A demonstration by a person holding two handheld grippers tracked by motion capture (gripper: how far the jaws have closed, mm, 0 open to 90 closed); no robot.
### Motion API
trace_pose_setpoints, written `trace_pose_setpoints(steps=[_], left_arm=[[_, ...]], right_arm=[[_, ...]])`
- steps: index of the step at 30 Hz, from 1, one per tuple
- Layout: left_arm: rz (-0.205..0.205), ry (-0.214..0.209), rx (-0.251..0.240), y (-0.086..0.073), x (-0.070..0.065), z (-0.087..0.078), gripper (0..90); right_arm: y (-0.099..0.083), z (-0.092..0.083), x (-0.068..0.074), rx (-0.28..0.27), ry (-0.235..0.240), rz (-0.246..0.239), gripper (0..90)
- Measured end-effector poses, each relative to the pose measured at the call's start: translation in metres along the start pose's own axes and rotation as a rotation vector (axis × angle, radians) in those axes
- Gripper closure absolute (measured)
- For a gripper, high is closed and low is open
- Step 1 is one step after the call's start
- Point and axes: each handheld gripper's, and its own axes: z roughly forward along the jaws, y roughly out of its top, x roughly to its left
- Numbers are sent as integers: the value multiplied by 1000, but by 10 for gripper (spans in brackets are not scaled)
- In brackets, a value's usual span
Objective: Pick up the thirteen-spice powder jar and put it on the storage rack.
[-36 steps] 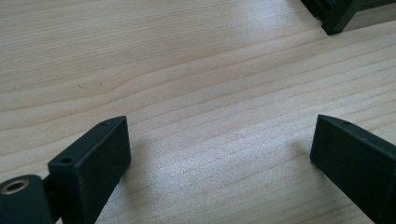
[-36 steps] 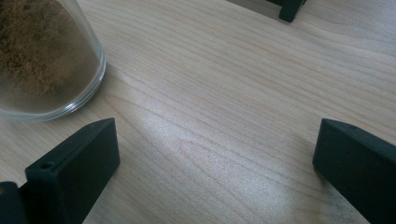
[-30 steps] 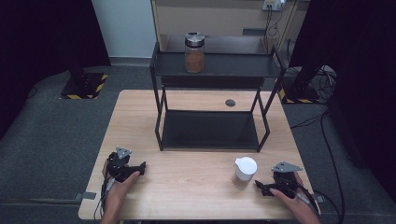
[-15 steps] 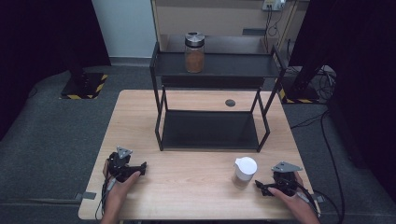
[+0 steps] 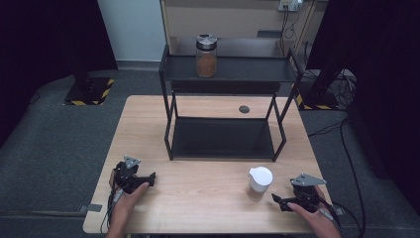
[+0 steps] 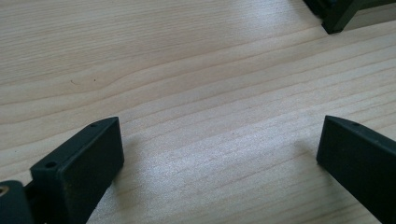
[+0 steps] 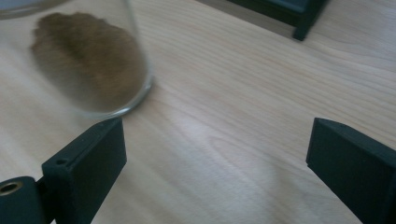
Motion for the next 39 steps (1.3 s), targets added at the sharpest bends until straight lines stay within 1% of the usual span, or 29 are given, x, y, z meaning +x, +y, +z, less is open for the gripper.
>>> trace_pose_setpoints(steps=[5, 11, 19, 22, 24, 29, 35, 39], left_arm=[[1, -2, 0, 0, 0, 0, 0], [1, -2, 0, 0, 0, 0, 0], [1, -2, 0, 0, 0, 0, 0], [1, -2, 0, 0, 0, 0, 0], [1, -2, 0, 0, 0, 0, 0], [2, -2, 0, 0, 0, 0, 0], [1, -1, 0, 0, 0, 0, 0], [1, -1, 0, 0, 0, 0, 0]], right_arm=[[2, -5, 7, 0, 43, -46, 60], [4, -5, 10, -8, 74, -69, 60], [6, -5, 14, -30, 88, -85, 60], [7, -5, 17, -47, 97, -99, 60], [8, -4, 19, -52, 94, -99, 62], [10, -2, 21, -70, 104, -102, 68], [13, 2, 24, -91, 116, -107, 111], [15, 5, 27, -90, 113, -123, 113]])
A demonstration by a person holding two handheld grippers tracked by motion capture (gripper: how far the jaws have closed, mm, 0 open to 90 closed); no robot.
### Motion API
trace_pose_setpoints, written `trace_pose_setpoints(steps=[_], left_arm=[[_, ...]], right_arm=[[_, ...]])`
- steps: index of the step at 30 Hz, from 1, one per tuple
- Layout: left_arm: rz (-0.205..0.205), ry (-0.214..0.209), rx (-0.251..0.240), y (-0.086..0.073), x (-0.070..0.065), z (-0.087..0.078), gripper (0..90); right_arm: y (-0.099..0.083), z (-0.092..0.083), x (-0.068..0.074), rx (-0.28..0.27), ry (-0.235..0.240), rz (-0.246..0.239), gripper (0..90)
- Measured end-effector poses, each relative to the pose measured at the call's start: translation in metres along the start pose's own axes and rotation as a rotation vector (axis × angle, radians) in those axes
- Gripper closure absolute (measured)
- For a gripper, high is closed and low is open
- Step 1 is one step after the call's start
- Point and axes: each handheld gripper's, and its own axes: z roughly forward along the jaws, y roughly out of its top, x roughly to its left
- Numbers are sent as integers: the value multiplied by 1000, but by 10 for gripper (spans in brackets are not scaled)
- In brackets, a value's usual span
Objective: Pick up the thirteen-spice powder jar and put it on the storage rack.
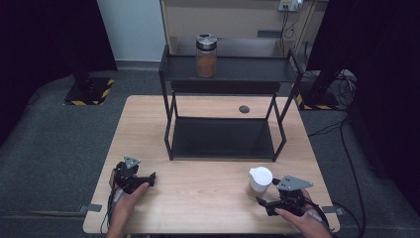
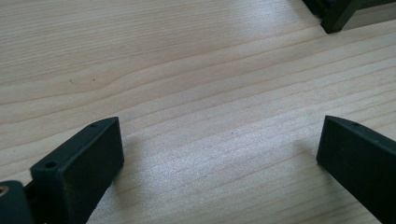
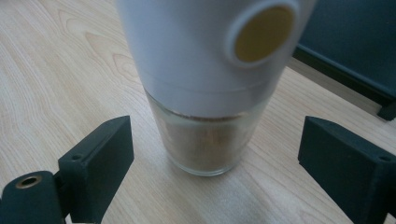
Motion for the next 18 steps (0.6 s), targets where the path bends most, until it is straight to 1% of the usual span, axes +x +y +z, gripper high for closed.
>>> trace_pose_setpoints(steps=[6, 18], left_arm=[[0, 0, 0, 0, 0, 0, 0], [0, 0, 1, 0, 0, 0, 0]], right_arm=[[3, 3, 7, -10, -19, -10, 128], [5, 6, 9, -40, -23, -20, 209]])
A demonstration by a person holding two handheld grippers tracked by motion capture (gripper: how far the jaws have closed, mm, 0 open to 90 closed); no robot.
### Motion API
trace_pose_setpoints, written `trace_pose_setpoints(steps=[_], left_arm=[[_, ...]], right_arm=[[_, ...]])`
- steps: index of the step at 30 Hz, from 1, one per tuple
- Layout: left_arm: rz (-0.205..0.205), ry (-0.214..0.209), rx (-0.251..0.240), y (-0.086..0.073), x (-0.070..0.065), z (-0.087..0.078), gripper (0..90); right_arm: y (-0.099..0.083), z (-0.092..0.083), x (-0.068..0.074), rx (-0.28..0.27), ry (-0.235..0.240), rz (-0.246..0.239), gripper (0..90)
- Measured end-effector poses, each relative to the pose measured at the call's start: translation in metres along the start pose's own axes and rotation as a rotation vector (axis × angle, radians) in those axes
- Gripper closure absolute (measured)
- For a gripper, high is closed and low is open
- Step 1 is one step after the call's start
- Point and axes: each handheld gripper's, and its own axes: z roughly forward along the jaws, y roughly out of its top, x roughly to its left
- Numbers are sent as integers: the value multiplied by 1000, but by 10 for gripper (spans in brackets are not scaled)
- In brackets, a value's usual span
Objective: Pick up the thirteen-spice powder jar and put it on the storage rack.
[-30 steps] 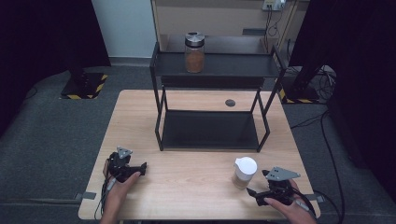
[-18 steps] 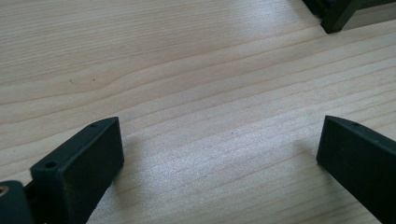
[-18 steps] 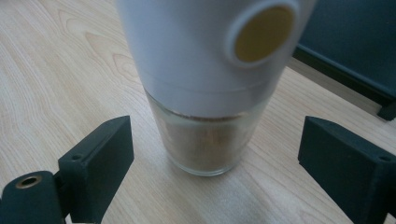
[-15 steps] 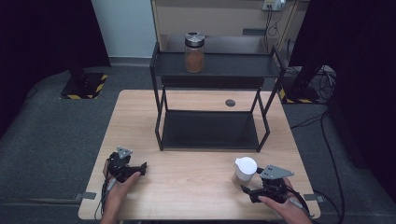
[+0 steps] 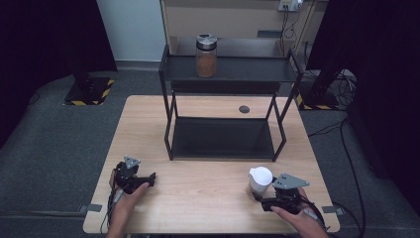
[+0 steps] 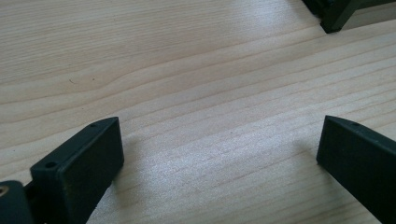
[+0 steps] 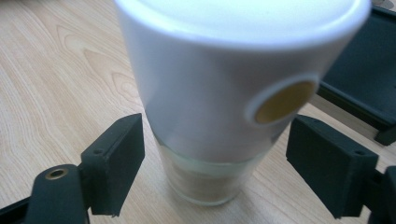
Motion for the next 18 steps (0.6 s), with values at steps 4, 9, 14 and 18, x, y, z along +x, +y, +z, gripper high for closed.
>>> trace_pose_setpoints(steps=[4, 9, 14, 18], left_arm=[[0, -1, 0, 0, 0, 0, 0], [1, -1, 0, 0, 0, 0, 0], [1, -2, 0, 0, 0, 0, 0], [2, -3, 0, 0, 0, 0, 0]], right_arm=[[0, 1, 1, -1, 0, -6, 224], [0, 2, 1, -4, 2, -11, 234], [0, 3, 3, -4, -1, -13, 240], [0, 3, 5, -6, -7, -14, 259]])
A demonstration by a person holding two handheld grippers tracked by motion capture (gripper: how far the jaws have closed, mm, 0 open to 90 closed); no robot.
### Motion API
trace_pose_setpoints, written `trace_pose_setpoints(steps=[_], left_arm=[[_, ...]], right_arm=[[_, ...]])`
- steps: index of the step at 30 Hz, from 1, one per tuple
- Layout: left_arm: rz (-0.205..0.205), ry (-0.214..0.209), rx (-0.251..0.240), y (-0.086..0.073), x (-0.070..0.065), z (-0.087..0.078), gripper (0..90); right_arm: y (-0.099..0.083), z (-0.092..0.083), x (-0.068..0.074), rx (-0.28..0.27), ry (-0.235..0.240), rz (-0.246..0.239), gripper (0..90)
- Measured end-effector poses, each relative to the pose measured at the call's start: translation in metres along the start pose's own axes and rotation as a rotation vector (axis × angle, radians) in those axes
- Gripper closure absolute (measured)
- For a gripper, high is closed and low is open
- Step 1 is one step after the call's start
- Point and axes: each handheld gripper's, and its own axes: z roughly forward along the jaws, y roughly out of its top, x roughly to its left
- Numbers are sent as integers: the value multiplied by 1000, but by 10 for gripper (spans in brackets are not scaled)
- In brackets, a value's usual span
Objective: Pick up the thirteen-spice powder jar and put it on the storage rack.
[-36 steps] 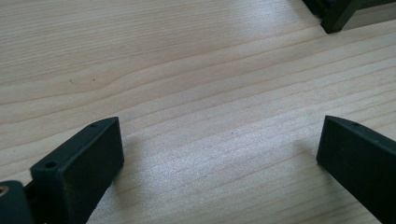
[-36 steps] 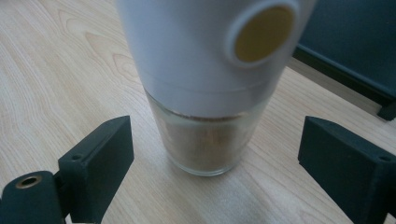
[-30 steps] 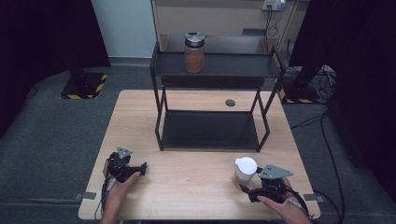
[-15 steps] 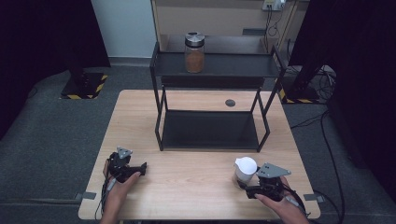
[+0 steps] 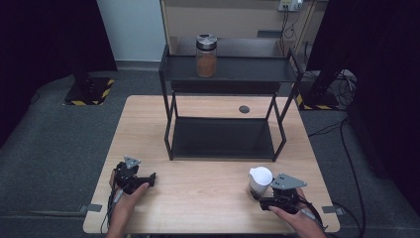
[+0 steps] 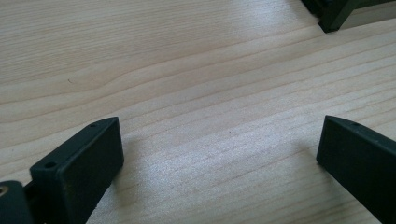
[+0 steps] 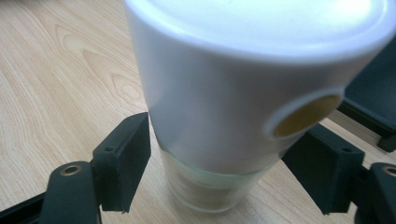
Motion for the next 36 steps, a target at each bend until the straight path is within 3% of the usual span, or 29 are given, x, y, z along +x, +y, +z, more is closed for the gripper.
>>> trace_pose_setpoints(steps=[18, 36], left_arm=[[0, -1, 0, 0, 0, 0, 0], [0, 1, -1, 0, -1, 0, 0]], right_arm=[[-3, 10, -4, -8, 11, 45, 310], [-5, 7, -11, -27, 20, 36, 313]])
